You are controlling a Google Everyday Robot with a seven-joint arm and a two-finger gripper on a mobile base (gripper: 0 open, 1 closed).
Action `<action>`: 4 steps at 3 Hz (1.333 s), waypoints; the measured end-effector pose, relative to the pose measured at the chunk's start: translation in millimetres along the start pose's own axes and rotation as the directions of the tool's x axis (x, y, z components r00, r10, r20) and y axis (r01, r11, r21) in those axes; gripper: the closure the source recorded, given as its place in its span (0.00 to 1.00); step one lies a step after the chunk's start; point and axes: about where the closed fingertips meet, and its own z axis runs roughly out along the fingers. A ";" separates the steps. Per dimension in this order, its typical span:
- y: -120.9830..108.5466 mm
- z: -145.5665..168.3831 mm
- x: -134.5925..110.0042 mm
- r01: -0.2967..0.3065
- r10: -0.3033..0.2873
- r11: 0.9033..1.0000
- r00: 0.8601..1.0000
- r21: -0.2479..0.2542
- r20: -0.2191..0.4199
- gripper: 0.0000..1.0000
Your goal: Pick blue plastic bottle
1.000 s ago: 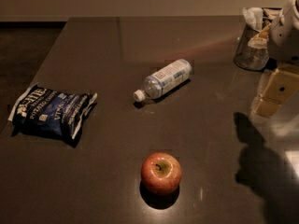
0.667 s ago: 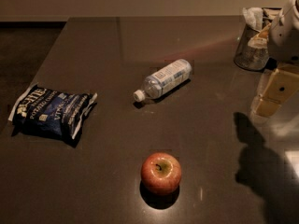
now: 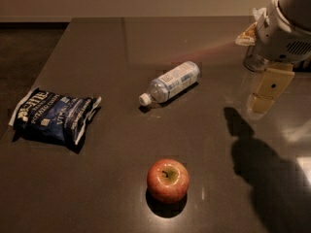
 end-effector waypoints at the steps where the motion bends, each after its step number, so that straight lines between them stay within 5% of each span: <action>1: -14.4 17.1 -24.4 0.152 -0.152 0.988 0.988 0.010 0.012 0.00; 2: -37.1 39.8 -52.0 0.310 -0.310 0.951 0.950 0.012 0.024 0.00; 3: -57.8 63.3 -76.3 0.456 -0.456 0.890 0.889 -0.007 0.036 0.00; 4: -69.9 90.2 -92.8 0.575 -0.573 0.816 0.818 -0.059 0.043 0.00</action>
Offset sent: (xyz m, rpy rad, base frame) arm 0.0905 0.0855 -0.0324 -0.1100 -0.0827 0.5017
